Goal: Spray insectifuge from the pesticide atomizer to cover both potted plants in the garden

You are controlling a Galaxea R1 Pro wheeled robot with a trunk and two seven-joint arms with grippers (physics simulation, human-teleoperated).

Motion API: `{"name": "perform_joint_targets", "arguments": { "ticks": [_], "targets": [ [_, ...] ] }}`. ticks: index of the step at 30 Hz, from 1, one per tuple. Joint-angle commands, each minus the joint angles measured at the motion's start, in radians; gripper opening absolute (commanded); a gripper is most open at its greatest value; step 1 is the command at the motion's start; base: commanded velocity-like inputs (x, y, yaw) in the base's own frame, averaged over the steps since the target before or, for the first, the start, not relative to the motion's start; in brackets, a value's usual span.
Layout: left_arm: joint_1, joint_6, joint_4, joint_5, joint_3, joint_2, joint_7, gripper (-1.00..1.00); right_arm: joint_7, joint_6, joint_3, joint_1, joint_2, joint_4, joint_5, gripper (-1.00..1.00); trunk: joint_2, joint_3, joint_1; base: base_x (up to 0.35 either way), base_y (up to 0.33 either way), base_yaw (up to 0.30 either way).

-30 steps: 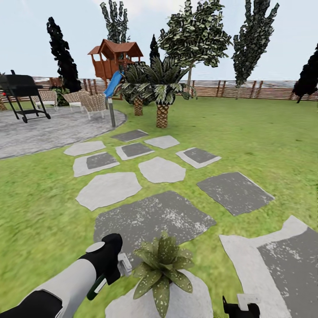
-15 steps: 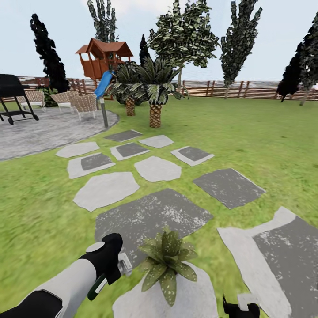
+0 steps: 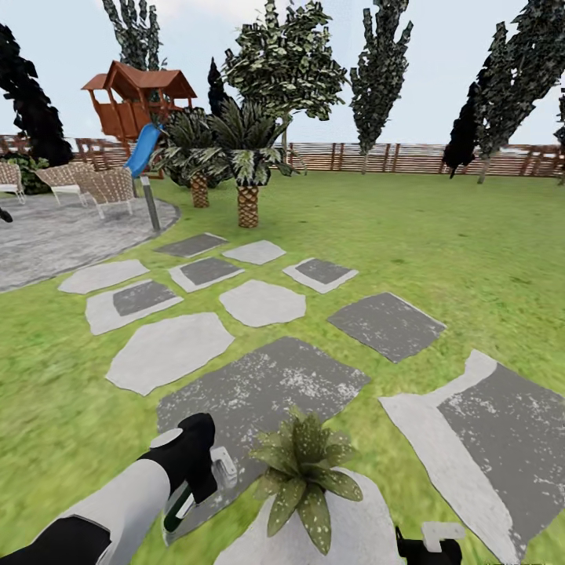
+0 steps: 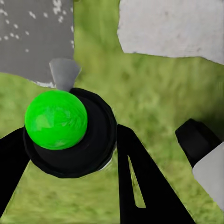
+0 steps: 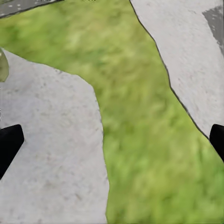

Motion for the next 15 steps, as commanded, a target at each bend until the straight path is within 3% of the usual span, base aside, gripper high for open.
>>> {"name": "perform_joint_targets", "arguments": {
  "ticks": [1, 10, 15],
  "targets": [
    [0.0, 0.002, -0.002, -0.007, -0.003, 0.0, -0.008, -1.0, -0.005, -0.004, -0.005, -0.001, 0.0, 0.002, 0.011, 1.0, 0.0, -0.001, 0.0, 0.204, 0.29, -0.265],
    [0.0, 0.001, -0.002, -0.009, -0.006, 0.0, -0.008, -1.0, -0.005, -0.004, -0.005, -0.001, 0.0, 0.002, 0.011, 1.0, 0.0, -0.001, 0.0, 0.18, 0.275, -0.249],
    [0.0, 0.001, -0.002, -0.009, -0.008, 0.0, -0.008, -1.0, -0.005, -0.004, -0.005, -0.001, -0.001, 0.002, 0.012, 1.0, 0.0, -0.001, 0.0, 0.013, 0.031, -0.047]
  ]
}}
